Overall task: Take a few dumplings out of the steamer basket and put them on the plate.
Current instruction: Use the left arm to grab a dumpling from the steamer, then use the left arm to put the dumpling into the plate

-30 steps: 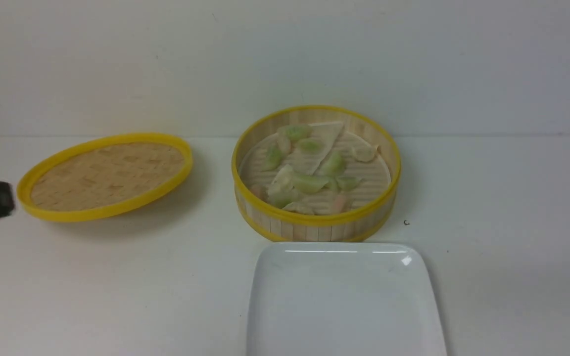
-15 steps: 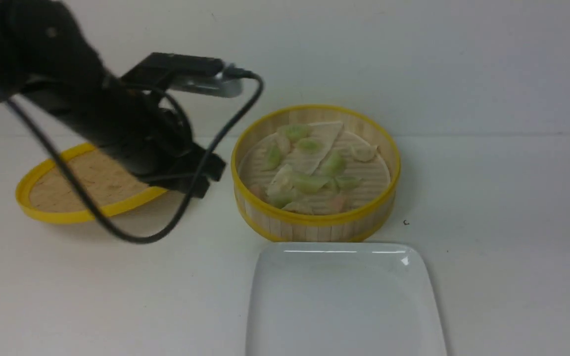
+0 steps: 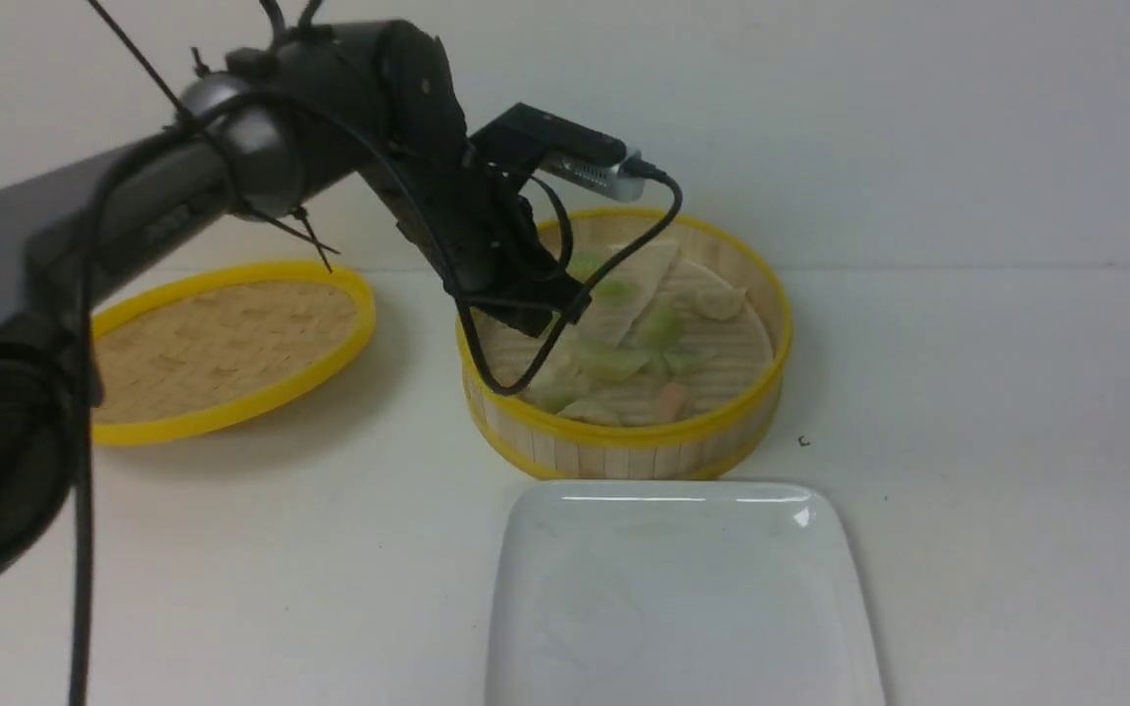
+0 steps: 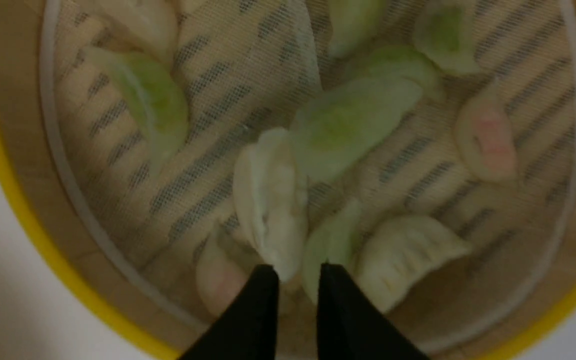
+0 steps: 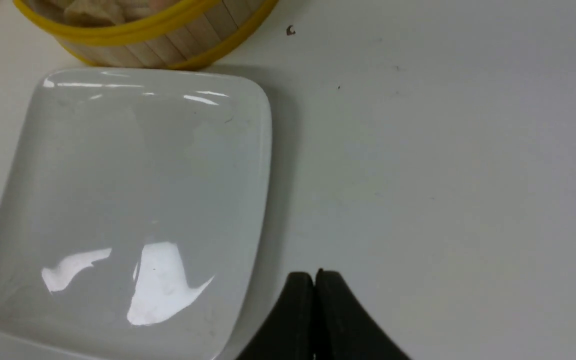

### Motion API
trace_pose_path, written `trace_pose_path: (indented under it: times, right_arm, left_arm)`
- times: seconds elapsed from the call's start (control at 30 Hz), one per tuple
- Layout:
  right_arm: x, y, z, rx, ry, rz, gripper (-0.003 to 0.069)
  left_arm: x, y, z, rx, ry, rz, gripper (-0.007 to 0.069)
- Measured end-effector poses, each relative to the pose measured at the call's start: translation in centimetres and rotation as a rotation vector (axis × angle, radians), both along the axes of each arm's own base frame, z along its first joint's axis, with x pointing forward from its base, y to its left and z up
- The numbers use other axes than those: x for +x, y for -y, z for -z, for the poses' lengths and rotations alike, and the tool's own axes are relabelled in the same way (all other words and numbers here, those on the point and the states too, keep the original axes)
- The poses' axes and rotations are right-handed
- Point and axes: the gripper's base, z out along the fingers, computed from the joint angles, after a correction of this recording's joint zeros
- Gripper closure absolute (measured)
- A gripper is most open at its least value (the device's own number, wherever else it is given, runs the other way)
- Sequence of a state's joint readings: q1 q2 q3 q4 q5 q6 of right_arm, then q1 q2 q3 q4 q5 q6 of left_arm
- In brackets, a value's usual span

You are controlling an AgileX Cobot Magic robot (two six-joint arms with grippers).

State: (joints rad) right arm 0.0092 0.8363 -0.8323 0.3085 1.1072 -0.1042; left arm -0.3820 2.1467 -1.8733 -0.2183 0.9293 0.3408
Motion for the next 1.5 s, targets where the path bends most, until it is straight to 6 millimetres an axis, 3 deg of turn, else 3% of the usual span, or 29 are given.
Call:
trace_pose_path:
  times: [0.03, 0.07, 0.17, 0.3, 0.4, 0.5, 0.53, 0.63, 0.73, 0.93, 1.03, 1.13, 1.27, 1.4, 1.5]
  right_arm:
    - [0.0, 0.0, 0.0, 0.005, -0.005, 0.006, 0.0669]
    - [0.0, 0.0, 0.0, 0.005, -0.007, 0.005, 0.0669]
    - [-0.1, 0.0, 0.1, 0.007, -0.013, 0.007, 0.0669]
    - [-0.1, 0.0, 0.1, 0.010, -0.016, 0.007, 0.0669]
    - [-0.1, -0.1, 0.0, 0.017, -0.016, 0.006, 0.0669]
    - [-0.1, -0.1, 0.0, 0.019, -0.016, 0.006, 0.0669]
    - [-0.1, -0.1, 0.0, 0.019, -0.016, 0.007, 0.0669]
    - [-0.1, -0.1, 0.0, 0.019, -0.016, 0.007, 0.0669]
    - [-0.1, -0.1, 0.0, 0.020, -0.017, 0.006, 0.0669]
    - [-0.3, -0.2, 0.1, 0.024, -0.039, -0.001, 0.0669]
    - [-0.3, -0.2, 0.1, 0.027, -0.040, -0.002, 0.0669]
    - [-0.3, -0.2, 0.1, 0.030, -0.040, -0.002, 0.0669]
    - [-0.3, -0.2, 0.1, 0.030, -0.040, -0.002, 0.0669]
    - [-0.4, -0.2, 0.8, 0.028, -0.063, -0.004, 0.0669]
    - [-0.5, -0.2, 1.6, 0.018, -0.083, -0.017, 0.0669]
  left_arm:
    - [0.7, 0.2, 1.5, 0.002, 0.000, -0.006, 0.0420]
    - [0.7, 0.2, 1.5, 0.002, 0.000, -0.006, 0.0412]
    - [1.6, 0.6, 4.1, 0.005, -0.006, -0.017, 0.0281]
    - [2.2, 0.8, 5.8, -0.007, 0.000, -0.031, 0.0228]
    - [2.6, 1.0, 6.7, -0.019, 0.006, -0.044, 0.0245]
    - [2.7, 1.0, 6.9, -0.024, 0.006, -0.048, 0.0319]
    - [2.6, 1.1, 6.8, -0.034, -0.002, -0.051, 0.0398]
    - [2.4, 1.2, 6.7, -0.039, -0.036, -0.047, 0.0396]
    - [1.8, 1.2, 4.9, -0.033, -0.084, -0.030, 0.0396]
    - [-0.9, 0.5, -5.0, -0.063, -0.065, 0.014, 0.0396]
    - [-2.8, 0.5, -8.4, -0.095, -0.060, 0.045, 0.0396]
    - [-4.7, 1.6, -9.6, -0.110, -0.063, 0.087, 0.0396]
    - [-7.9, 4.3, -7.3, -0.061, -0.157, 0.169, 0.0396]
    - [-11.3, 7.2, -2.5, 0.054, -0.290, 0.267, 0.0396]
    - [-12.5, 8.6, 0.5, 0.154, -0.331, 0.321, 0.0396]
